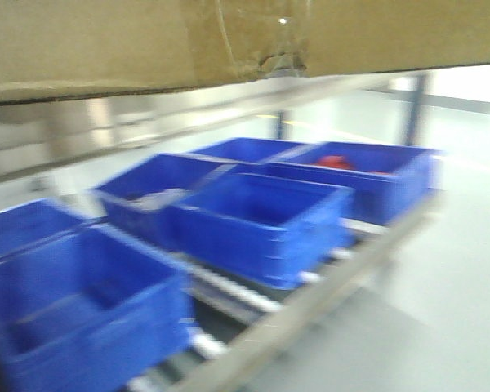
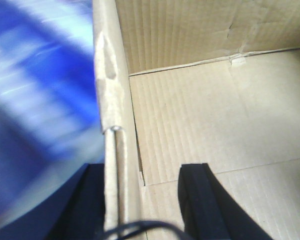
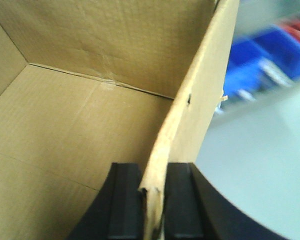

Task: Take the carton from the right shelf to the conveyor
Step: 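Hold the carton with both grippers while driving to the red conveyor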

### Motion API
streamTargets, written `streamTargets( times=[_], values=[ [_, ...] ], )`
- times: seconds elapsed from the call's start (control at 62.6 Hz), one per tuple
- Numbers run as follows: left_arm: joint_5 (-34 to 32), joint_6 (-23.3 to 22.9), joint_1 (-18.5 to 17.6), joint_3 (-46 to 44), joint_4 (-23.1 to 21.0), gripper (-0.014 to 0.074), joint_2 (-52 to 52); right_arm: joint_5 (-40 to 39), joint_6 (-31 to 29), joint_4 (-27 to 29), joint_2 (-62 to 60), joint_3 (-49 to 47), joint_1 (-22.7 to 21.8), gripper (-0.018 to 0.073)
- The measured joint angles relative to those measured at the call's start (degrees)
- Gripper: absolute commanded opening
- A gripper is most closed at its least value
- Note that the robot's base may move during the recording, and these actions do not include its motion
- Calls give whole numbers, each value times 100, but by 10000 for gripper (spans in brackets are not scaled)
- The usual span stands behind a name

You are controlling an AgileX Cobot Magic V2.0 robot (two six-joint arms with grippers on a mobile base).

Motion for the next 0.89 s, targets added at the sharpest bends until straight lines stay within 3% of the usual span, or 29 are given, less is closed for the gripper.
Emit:
streamTargets(
  times=[0.894],
  values=[
    [0, 0, 0, 0, 0, -16, 0, 0, 0, 0, 0, 0, 0, -67]
  ],
)
